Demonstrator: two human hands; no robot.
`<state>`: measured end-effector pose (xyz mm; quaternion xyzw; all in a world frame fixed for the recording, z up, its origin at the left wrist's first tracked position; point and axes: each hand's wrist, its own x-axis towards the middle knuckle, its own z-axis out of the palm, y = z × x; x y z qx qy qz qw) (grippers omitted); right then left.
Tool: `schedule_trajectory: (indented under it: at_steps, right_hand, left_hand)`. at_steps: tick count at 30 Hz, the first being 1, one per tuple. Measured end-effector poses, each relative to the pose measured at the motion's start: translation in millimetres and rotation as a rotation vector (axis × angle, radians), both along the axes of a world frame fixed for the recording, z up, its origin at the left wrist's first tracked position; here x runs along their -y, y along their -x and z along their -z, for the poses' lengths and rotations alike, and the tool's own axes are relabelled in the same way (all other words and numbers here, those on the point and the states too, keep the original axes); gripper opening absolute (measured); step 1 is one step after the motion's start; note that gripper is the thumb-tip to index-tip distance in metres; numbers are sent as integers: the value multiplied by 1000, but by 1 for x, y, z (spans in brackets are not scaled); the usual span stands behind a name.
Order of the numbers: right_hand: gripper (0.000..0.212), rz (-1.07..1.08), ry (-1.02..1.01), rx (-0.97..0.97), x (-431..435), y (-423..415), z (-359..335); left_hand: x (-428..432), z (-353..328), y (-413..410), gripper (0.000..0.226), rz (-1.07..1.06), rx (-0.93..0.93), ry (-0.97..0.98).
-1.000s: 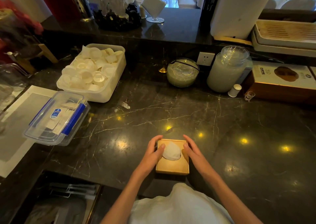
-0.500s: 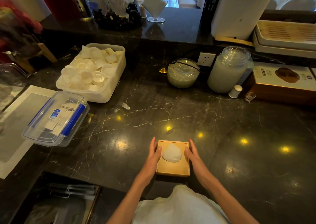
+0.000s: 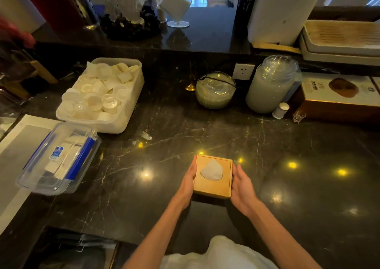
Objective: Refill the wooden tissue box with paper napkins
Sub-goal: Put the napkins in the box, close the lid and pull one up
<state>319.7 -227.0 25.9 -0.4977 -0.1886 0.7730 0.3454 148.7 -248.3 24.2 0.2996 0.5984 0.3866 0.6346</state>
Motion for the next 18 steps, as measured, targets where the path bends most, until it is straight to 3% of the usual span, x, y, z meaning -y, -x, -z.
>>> schedule_trajectory:
  at_steps: [10, 16, 18]
  right_hand:
    - [64, 98, 53, -86, -132, -1, -8]
    - [64, 76, 73, -54, -145, 1, 5]
    - [65, 70, 61, -49, -142, 1, 12]
  left_hand:
    - [-135, -24, -1, 39, 36, 33, 8]
    - [-151, -2, 1, 54, 50, 0, 29]
    - [-147, 10, 2, 71, 66, -18, -9]
